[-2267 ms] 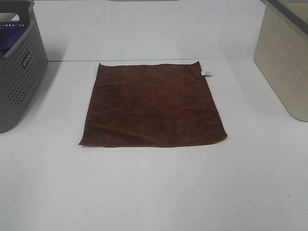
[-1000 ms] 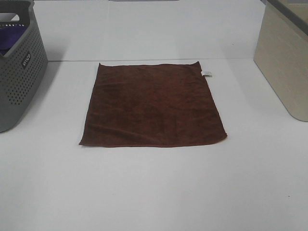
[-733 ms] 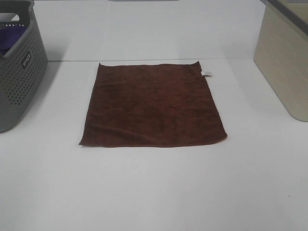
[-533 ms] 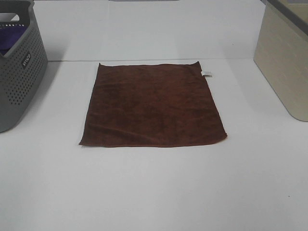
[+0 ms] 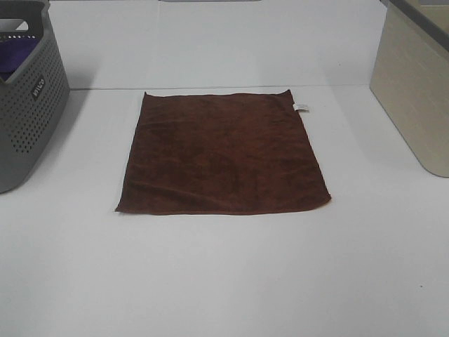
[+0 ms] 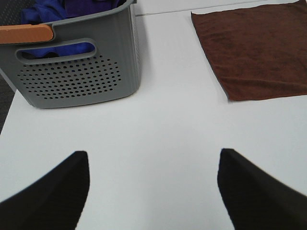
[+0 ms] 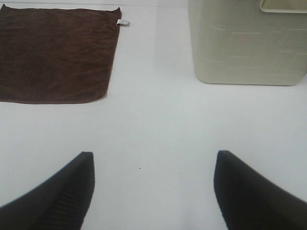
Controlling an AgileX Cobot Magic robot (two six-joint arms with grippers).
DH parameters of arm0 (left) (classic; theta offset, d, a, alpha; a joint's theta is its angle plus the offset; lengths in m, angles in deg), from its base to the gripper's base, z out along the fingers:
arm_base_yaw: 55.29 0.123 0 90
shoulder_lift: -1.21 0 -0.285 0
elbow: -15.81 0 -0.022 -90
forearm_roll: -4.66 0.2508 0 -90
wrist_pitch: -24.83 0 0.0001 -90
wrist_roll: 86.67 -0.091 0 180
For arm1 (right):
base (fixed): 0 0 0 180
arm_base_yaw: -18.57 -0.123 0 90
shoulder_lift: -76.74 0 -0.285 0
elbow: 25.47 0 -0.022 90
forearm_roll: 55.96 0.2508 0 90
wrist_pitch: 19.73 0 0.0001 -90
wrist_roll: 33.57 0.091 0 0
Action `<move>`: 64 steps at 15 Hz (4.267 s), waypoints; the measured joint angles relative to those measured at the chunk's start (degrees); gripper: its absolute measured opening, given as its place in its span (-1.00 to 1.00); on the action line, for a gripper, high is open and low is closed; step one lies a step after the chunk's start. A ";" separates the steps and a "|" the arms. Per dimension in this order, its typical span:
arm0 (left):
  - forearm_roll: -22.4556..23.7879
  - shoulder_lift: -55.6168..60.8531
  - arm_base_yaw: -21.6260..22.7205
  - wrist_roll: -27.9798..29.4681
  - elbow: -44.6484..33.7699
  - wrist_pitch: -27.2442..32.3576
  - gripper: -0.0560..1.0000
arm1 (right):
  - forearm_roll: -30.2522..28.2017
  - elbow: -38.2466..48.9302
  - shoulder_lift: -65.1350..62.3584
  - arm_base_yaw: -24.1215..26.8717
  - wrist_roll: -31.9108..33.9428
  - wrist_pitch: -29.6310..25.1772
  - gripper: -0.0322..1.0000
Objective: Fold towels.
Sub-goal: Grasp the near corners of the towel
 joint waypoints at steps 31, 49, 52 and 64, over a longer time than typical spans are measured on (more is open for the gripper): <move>0.40 -3.38 0.00 0.86 1.26 -6.93 0.42 | -2.58 -0.52 0.97 0.00 0.00 4.35 0.39; -9.97 -86.75 -6.88 -0.06 29.91 -14.67 0.42 | -0.92 -20.74 73.57 -2.58 6.19 16.21 0.38; -7.45 -93.39 -11.00 4.07 31.86 -15.93 0.42 | 0.52 -20.74 79.58 -2.58 5.96 16.44 0.38; -13.52 -107.89 -13.98 6.19 34.49 -20.40 0.42 | 22.98 -29.16 98.43 -2.58 -14.04 15.76 0.38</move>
